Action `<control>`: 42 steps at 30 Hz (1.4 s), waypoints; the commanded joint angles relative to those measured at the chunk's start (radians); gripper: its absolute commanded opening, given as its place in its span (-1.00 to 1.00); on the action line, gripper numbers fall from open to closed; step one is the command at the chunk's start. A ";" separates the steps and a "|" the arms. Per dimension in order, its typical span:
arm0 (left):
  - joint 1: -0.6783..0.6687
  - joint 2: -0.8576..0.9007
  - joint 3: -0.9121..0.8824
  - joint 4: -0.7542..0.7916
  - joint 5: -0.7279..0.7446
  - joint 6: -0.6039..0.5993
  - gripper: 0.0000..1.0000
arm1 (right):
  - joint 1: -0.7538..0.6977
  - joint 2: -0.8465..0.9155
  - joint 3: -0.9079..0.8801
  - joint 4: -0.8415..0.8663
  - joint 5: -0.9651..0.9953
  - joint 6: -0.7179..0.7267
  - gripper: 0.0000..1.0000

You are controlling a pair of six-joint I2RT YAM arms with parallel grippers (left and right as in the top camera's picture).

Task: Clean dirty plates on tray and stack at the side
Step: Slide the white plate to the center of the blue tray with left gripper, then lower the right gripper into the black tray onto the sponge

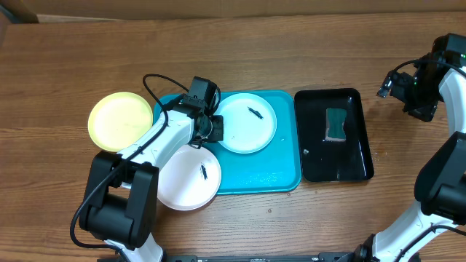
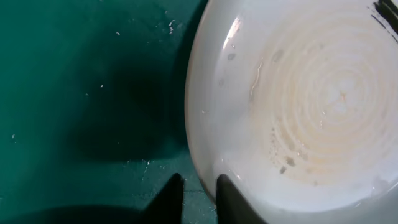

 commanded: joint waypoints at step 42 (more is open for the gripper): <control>-0.006 -0.015 -0.056 0.088 -0.021 -0.041 -0.77 | 0.203 -0.038 0.039 -0.190 -0.191 -0.075 1.00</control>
